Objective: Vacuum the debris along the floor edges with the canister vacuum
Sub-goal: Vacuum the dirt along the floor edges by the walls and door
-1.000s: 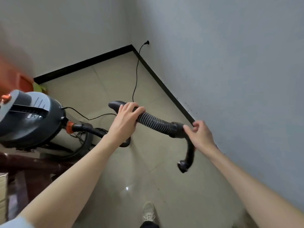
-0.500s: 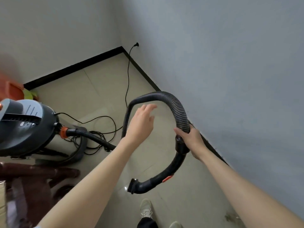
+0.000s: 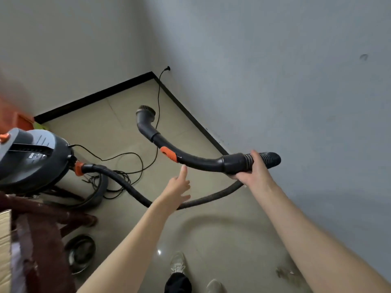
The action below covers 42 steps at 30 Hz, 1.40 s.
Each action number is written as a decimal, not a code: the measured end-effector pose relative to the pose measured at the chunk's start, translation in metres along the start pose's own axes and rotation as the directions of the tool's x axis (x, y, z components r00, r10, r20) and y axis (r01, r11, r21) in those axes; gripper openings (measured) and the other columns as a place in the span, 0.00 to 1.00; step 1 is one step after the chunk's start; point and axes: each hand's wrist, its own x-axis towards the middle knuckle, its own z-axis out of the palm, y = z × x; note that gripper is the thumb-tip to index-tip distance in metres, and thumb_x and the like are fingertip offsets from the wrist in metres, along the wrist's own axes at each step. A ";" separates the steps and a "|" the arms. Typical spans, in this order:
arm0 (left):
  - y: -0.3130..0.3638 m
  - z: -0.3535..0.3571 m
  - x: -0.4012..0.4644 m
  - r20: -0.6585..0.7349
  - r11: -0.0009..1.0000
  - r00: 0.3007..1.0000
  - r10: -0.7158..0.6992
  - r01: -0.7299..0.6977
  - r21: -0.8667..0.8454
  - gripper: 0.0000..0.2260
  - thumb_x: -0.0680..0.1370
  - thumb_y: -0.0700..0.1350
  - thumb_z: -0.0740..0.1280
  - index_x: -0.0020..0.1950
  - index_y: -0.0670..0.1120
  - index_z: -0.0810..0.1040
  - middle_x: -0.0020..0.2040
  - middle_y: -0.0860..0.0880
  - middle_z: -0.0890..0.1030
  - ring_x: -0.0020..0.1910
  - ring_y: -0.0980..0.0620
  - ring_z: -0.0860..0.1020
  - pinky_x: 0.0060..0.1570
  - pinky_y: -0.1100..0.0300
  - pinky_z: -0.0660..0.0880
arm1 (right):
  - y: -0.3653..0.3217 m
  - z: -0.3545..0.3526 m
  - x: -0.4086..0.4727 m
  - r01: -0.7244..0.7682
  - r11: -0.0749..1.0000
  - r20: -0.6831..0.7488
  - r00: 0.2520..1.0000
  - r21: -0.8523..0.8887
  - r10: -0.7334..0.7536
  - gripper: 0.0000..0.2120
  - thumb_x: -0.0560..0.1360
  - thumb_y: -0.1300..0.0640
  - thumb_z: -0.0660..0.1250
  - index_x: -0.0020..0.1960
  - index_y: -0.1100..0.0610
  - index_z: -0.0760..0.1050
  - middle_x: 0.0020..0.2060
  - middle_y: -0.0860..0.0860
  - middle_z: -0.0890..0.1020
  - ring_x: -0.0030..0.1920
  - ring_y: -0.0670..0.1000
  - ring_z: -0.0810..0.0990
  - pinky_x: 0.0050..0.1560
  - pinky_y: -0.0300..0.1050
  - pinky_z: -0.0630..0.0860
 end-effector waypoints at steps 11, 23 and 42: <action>0.056 0.099 -0.041 0.173 0.852 0.877 0.448 -0.361 -0.379 0.09 0.81 0.43 0.62 0.57 0.40 0.67 0.45 0.44 0.74 0.44 0.46 0.78 0.51 0.49 0.78 | -0.021 -0.087 -0.061 -0.130 0.969 0.005 0.991 0.211 0.132 0.20 0.81 0.50 0.62 0.63 0.64 0.66 0.48 0.66 0.80 0.53 0.64 0.80 0.56 0.56 0.78; 0.109 0.068 -0.064 0.309 0.758 0.739 0.599 -0.648 0.079 0.09 0.80 0.43 0.62 0.59 0.42 0.69 0.48 0.46 0.79 0.53 0.46 0.78 0.60 0.50 0.74 | -0.036 -0.009 -0.062 0.641 -0.107 0.650 0.751 -0.760 -0.119 0.06 0.79 0.50 0.64 0.56 0.46 0.71 0.48 0.45 0.79 0.49 0.46 0.79 0.50 0.41 0.75; 0.224 -0.278 0.036 -0.059 0.698 0.708 0.704 -0.675 0.237 0.14 0.82 0.50 0.57 0.62 0.46 0.75 0.53 0.48 0.81 0.52 0.53 0.80 0.55 0.59 0.76 | 0.164 0.312 0.013 0.769 -0.423 0.850 0.527 -0.479 -0.005 0.14 0.79 0.42 0.60 0.56 0.52 0.69 0.35 0.44 0.74 0.35 0.45 0.74 0.34 0.37 0.67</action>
